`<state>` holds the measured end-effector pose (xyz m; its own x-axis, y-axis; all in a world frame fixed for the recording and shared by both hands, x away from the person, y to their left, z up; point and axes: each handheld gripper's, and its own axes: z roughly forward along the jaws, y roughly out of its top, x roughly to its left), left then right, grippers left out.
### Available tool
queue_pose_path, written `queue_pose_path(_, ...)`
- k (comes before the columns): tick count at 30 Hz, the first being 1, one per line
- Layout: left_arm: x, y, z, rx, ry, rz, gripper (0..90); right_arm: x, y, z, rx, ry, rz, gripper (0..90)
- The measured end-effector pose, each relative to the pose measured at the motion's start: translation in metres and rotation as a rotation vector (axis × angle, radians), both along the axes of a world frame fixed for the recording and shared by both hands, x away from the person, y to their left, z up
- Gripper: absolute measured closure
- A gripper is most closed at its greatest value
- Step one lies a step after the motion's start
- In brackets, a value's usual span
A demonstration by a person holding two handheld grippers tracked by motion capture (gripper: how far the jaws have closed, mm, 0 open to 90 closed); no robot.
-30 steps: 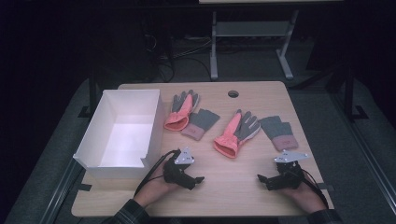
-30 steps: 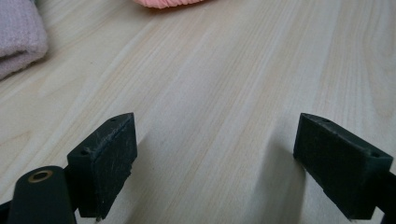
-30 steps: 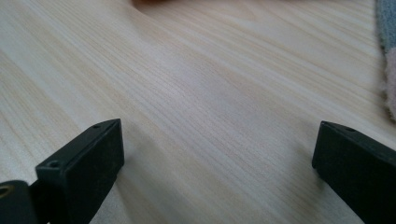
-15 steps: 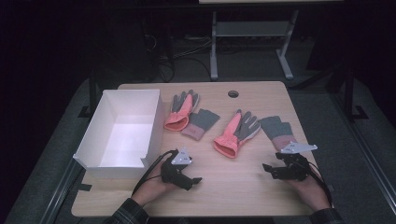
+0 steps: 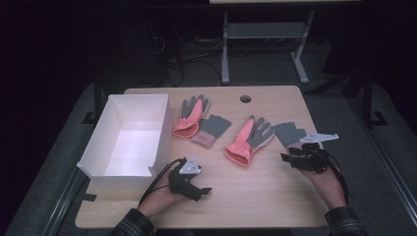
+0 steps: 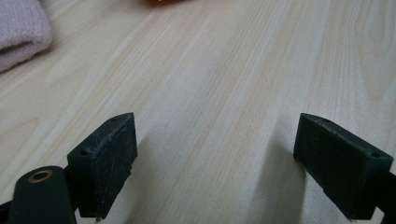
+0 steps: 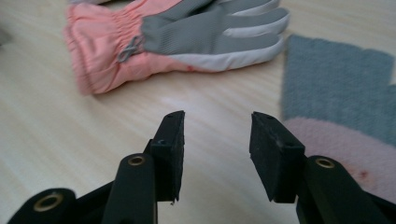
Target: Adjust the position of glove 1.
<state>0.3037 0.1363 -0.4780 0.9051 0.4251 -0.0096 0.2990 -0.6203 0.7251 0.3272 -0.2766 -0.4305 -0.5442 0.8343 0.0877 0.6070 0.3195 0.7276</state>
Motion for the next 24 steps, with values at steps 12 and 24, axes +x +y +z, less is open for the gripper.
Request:
queue_pose_path(12, 0.000, 0.000, 0.000, -0.003, 0.000, 0.005, 12.6, 0.030, -0.019, -0.001, 0.033, -0.011, -0.067, 69.7)
queue_pose_path(24, 0.000, 0.000, 0.000, 0.003, 0.000, 0.002, 12.6, 0.058, -0.032, -0.013, 0.004, 0.014, -0.140, 70.0)
